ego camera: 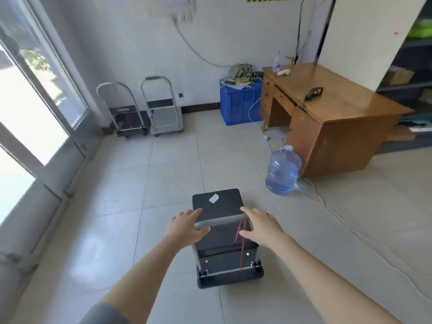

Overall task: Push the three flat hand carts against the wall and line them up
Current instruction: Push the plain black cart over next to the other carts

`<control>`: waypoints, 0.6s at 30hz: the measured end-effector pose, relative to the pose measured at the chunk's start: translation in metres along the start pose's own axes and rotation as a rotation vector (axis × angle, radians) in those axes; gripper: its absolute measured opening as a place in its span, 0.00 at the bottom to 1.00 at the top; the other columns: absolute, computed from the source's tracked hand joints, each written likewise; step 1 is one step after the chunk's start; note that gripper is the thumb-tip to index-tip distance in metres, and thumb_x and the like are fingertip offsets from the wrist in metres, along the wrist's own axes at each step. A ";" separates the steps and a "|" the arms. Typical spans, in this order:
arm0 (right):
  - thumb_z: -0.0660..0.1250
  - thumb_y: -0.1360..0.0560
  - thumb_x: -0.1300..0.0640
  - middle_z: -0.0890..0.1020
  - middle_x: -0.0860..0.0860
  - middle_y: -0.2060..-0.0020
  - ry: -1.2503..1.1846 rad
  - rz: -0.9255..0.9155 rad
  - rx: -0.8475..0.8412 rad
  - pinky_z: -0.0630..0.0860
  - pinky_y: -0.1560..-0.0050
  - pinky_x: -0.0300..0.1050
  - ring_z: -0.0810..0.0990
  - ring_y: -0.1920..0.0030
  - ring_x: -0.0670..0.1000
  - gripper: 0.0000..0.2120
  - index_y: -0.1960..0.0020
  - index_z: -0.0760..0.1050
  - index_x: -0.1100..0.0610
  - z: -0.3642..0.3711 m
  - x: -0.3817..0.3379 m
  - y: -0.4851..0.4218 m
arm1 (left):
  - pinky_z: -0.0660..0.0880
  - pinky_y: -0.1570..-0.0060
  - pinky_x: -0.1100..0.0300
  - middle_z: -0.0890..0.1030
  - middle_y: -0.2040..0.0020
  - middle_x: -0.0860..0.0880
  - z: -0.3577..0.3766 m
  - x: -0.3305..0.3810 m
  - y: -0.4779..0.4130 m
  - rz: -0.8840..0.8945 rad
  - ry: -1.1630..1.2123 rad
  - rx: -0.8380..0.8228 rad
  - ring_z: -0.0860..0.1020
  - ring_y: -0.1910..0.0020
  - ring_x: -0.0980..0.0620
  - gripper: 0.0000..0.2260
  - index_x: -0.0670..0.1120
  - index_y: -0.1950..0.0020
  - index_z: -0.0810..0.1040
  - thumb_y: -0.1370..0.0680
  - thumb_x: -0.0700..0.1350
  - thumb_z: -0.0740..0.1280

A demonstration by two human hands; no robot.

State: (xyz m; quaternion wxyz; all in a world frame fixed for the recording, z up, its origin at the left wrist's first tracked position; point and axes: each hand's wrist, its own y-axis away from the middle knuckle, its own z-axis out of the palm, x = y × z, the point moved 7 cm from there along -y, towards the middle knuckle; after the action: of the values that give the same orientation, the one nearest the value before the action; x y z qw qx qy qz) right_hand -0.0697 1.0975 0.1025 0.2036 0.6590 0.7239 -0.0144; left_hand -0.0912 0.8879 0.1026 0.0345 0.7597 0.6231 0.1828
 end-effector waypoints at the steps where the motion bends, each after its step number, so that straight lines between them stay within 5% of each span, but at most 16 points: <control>1: 0.65 0.25 0.45 0.72 0.53 0.35 0.020 -0.007 -0.018 0.68 0.35 0.51 0.71 0.35 0.56 0.32 0.26 0.56 0.49 0.005 -0.001 -0.006 | 0.62 0.32 0.50 0.69 0.29 0.49 0.001 -0.004 -0.004 -0.008 0.005 0.000 0.66 0.31 0.46 0.29 0.53 0.24 0.57 0.23 0.60 0.59; 18: 0.67 0.26 0.47 0.71 0.54 0.34 0.154 -0.025 -0.184 0.66 0.36 0.52 0.70 0.35 0.57 0.32 0.27 0.58 0.50 0.052 0.038 -0.115 | 0.63 0.34 0.50 0.72 0.33 0.48 0.068 -0.001 -0.104 0.003 0.002 -0.141 0.69 0.35 0.45 0.30 0.53 0.25 0.57 0.24 0.61 0.61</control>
State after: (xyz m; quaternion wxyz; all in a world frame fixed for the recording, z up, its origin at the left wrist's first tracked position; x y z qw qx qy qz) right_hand -0.1676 1.1034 0.0145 0.2068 0.6276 0.7439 0.1001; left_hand -0.1670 0.9219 0.0103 0.0870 0.7562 0.6075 0.2271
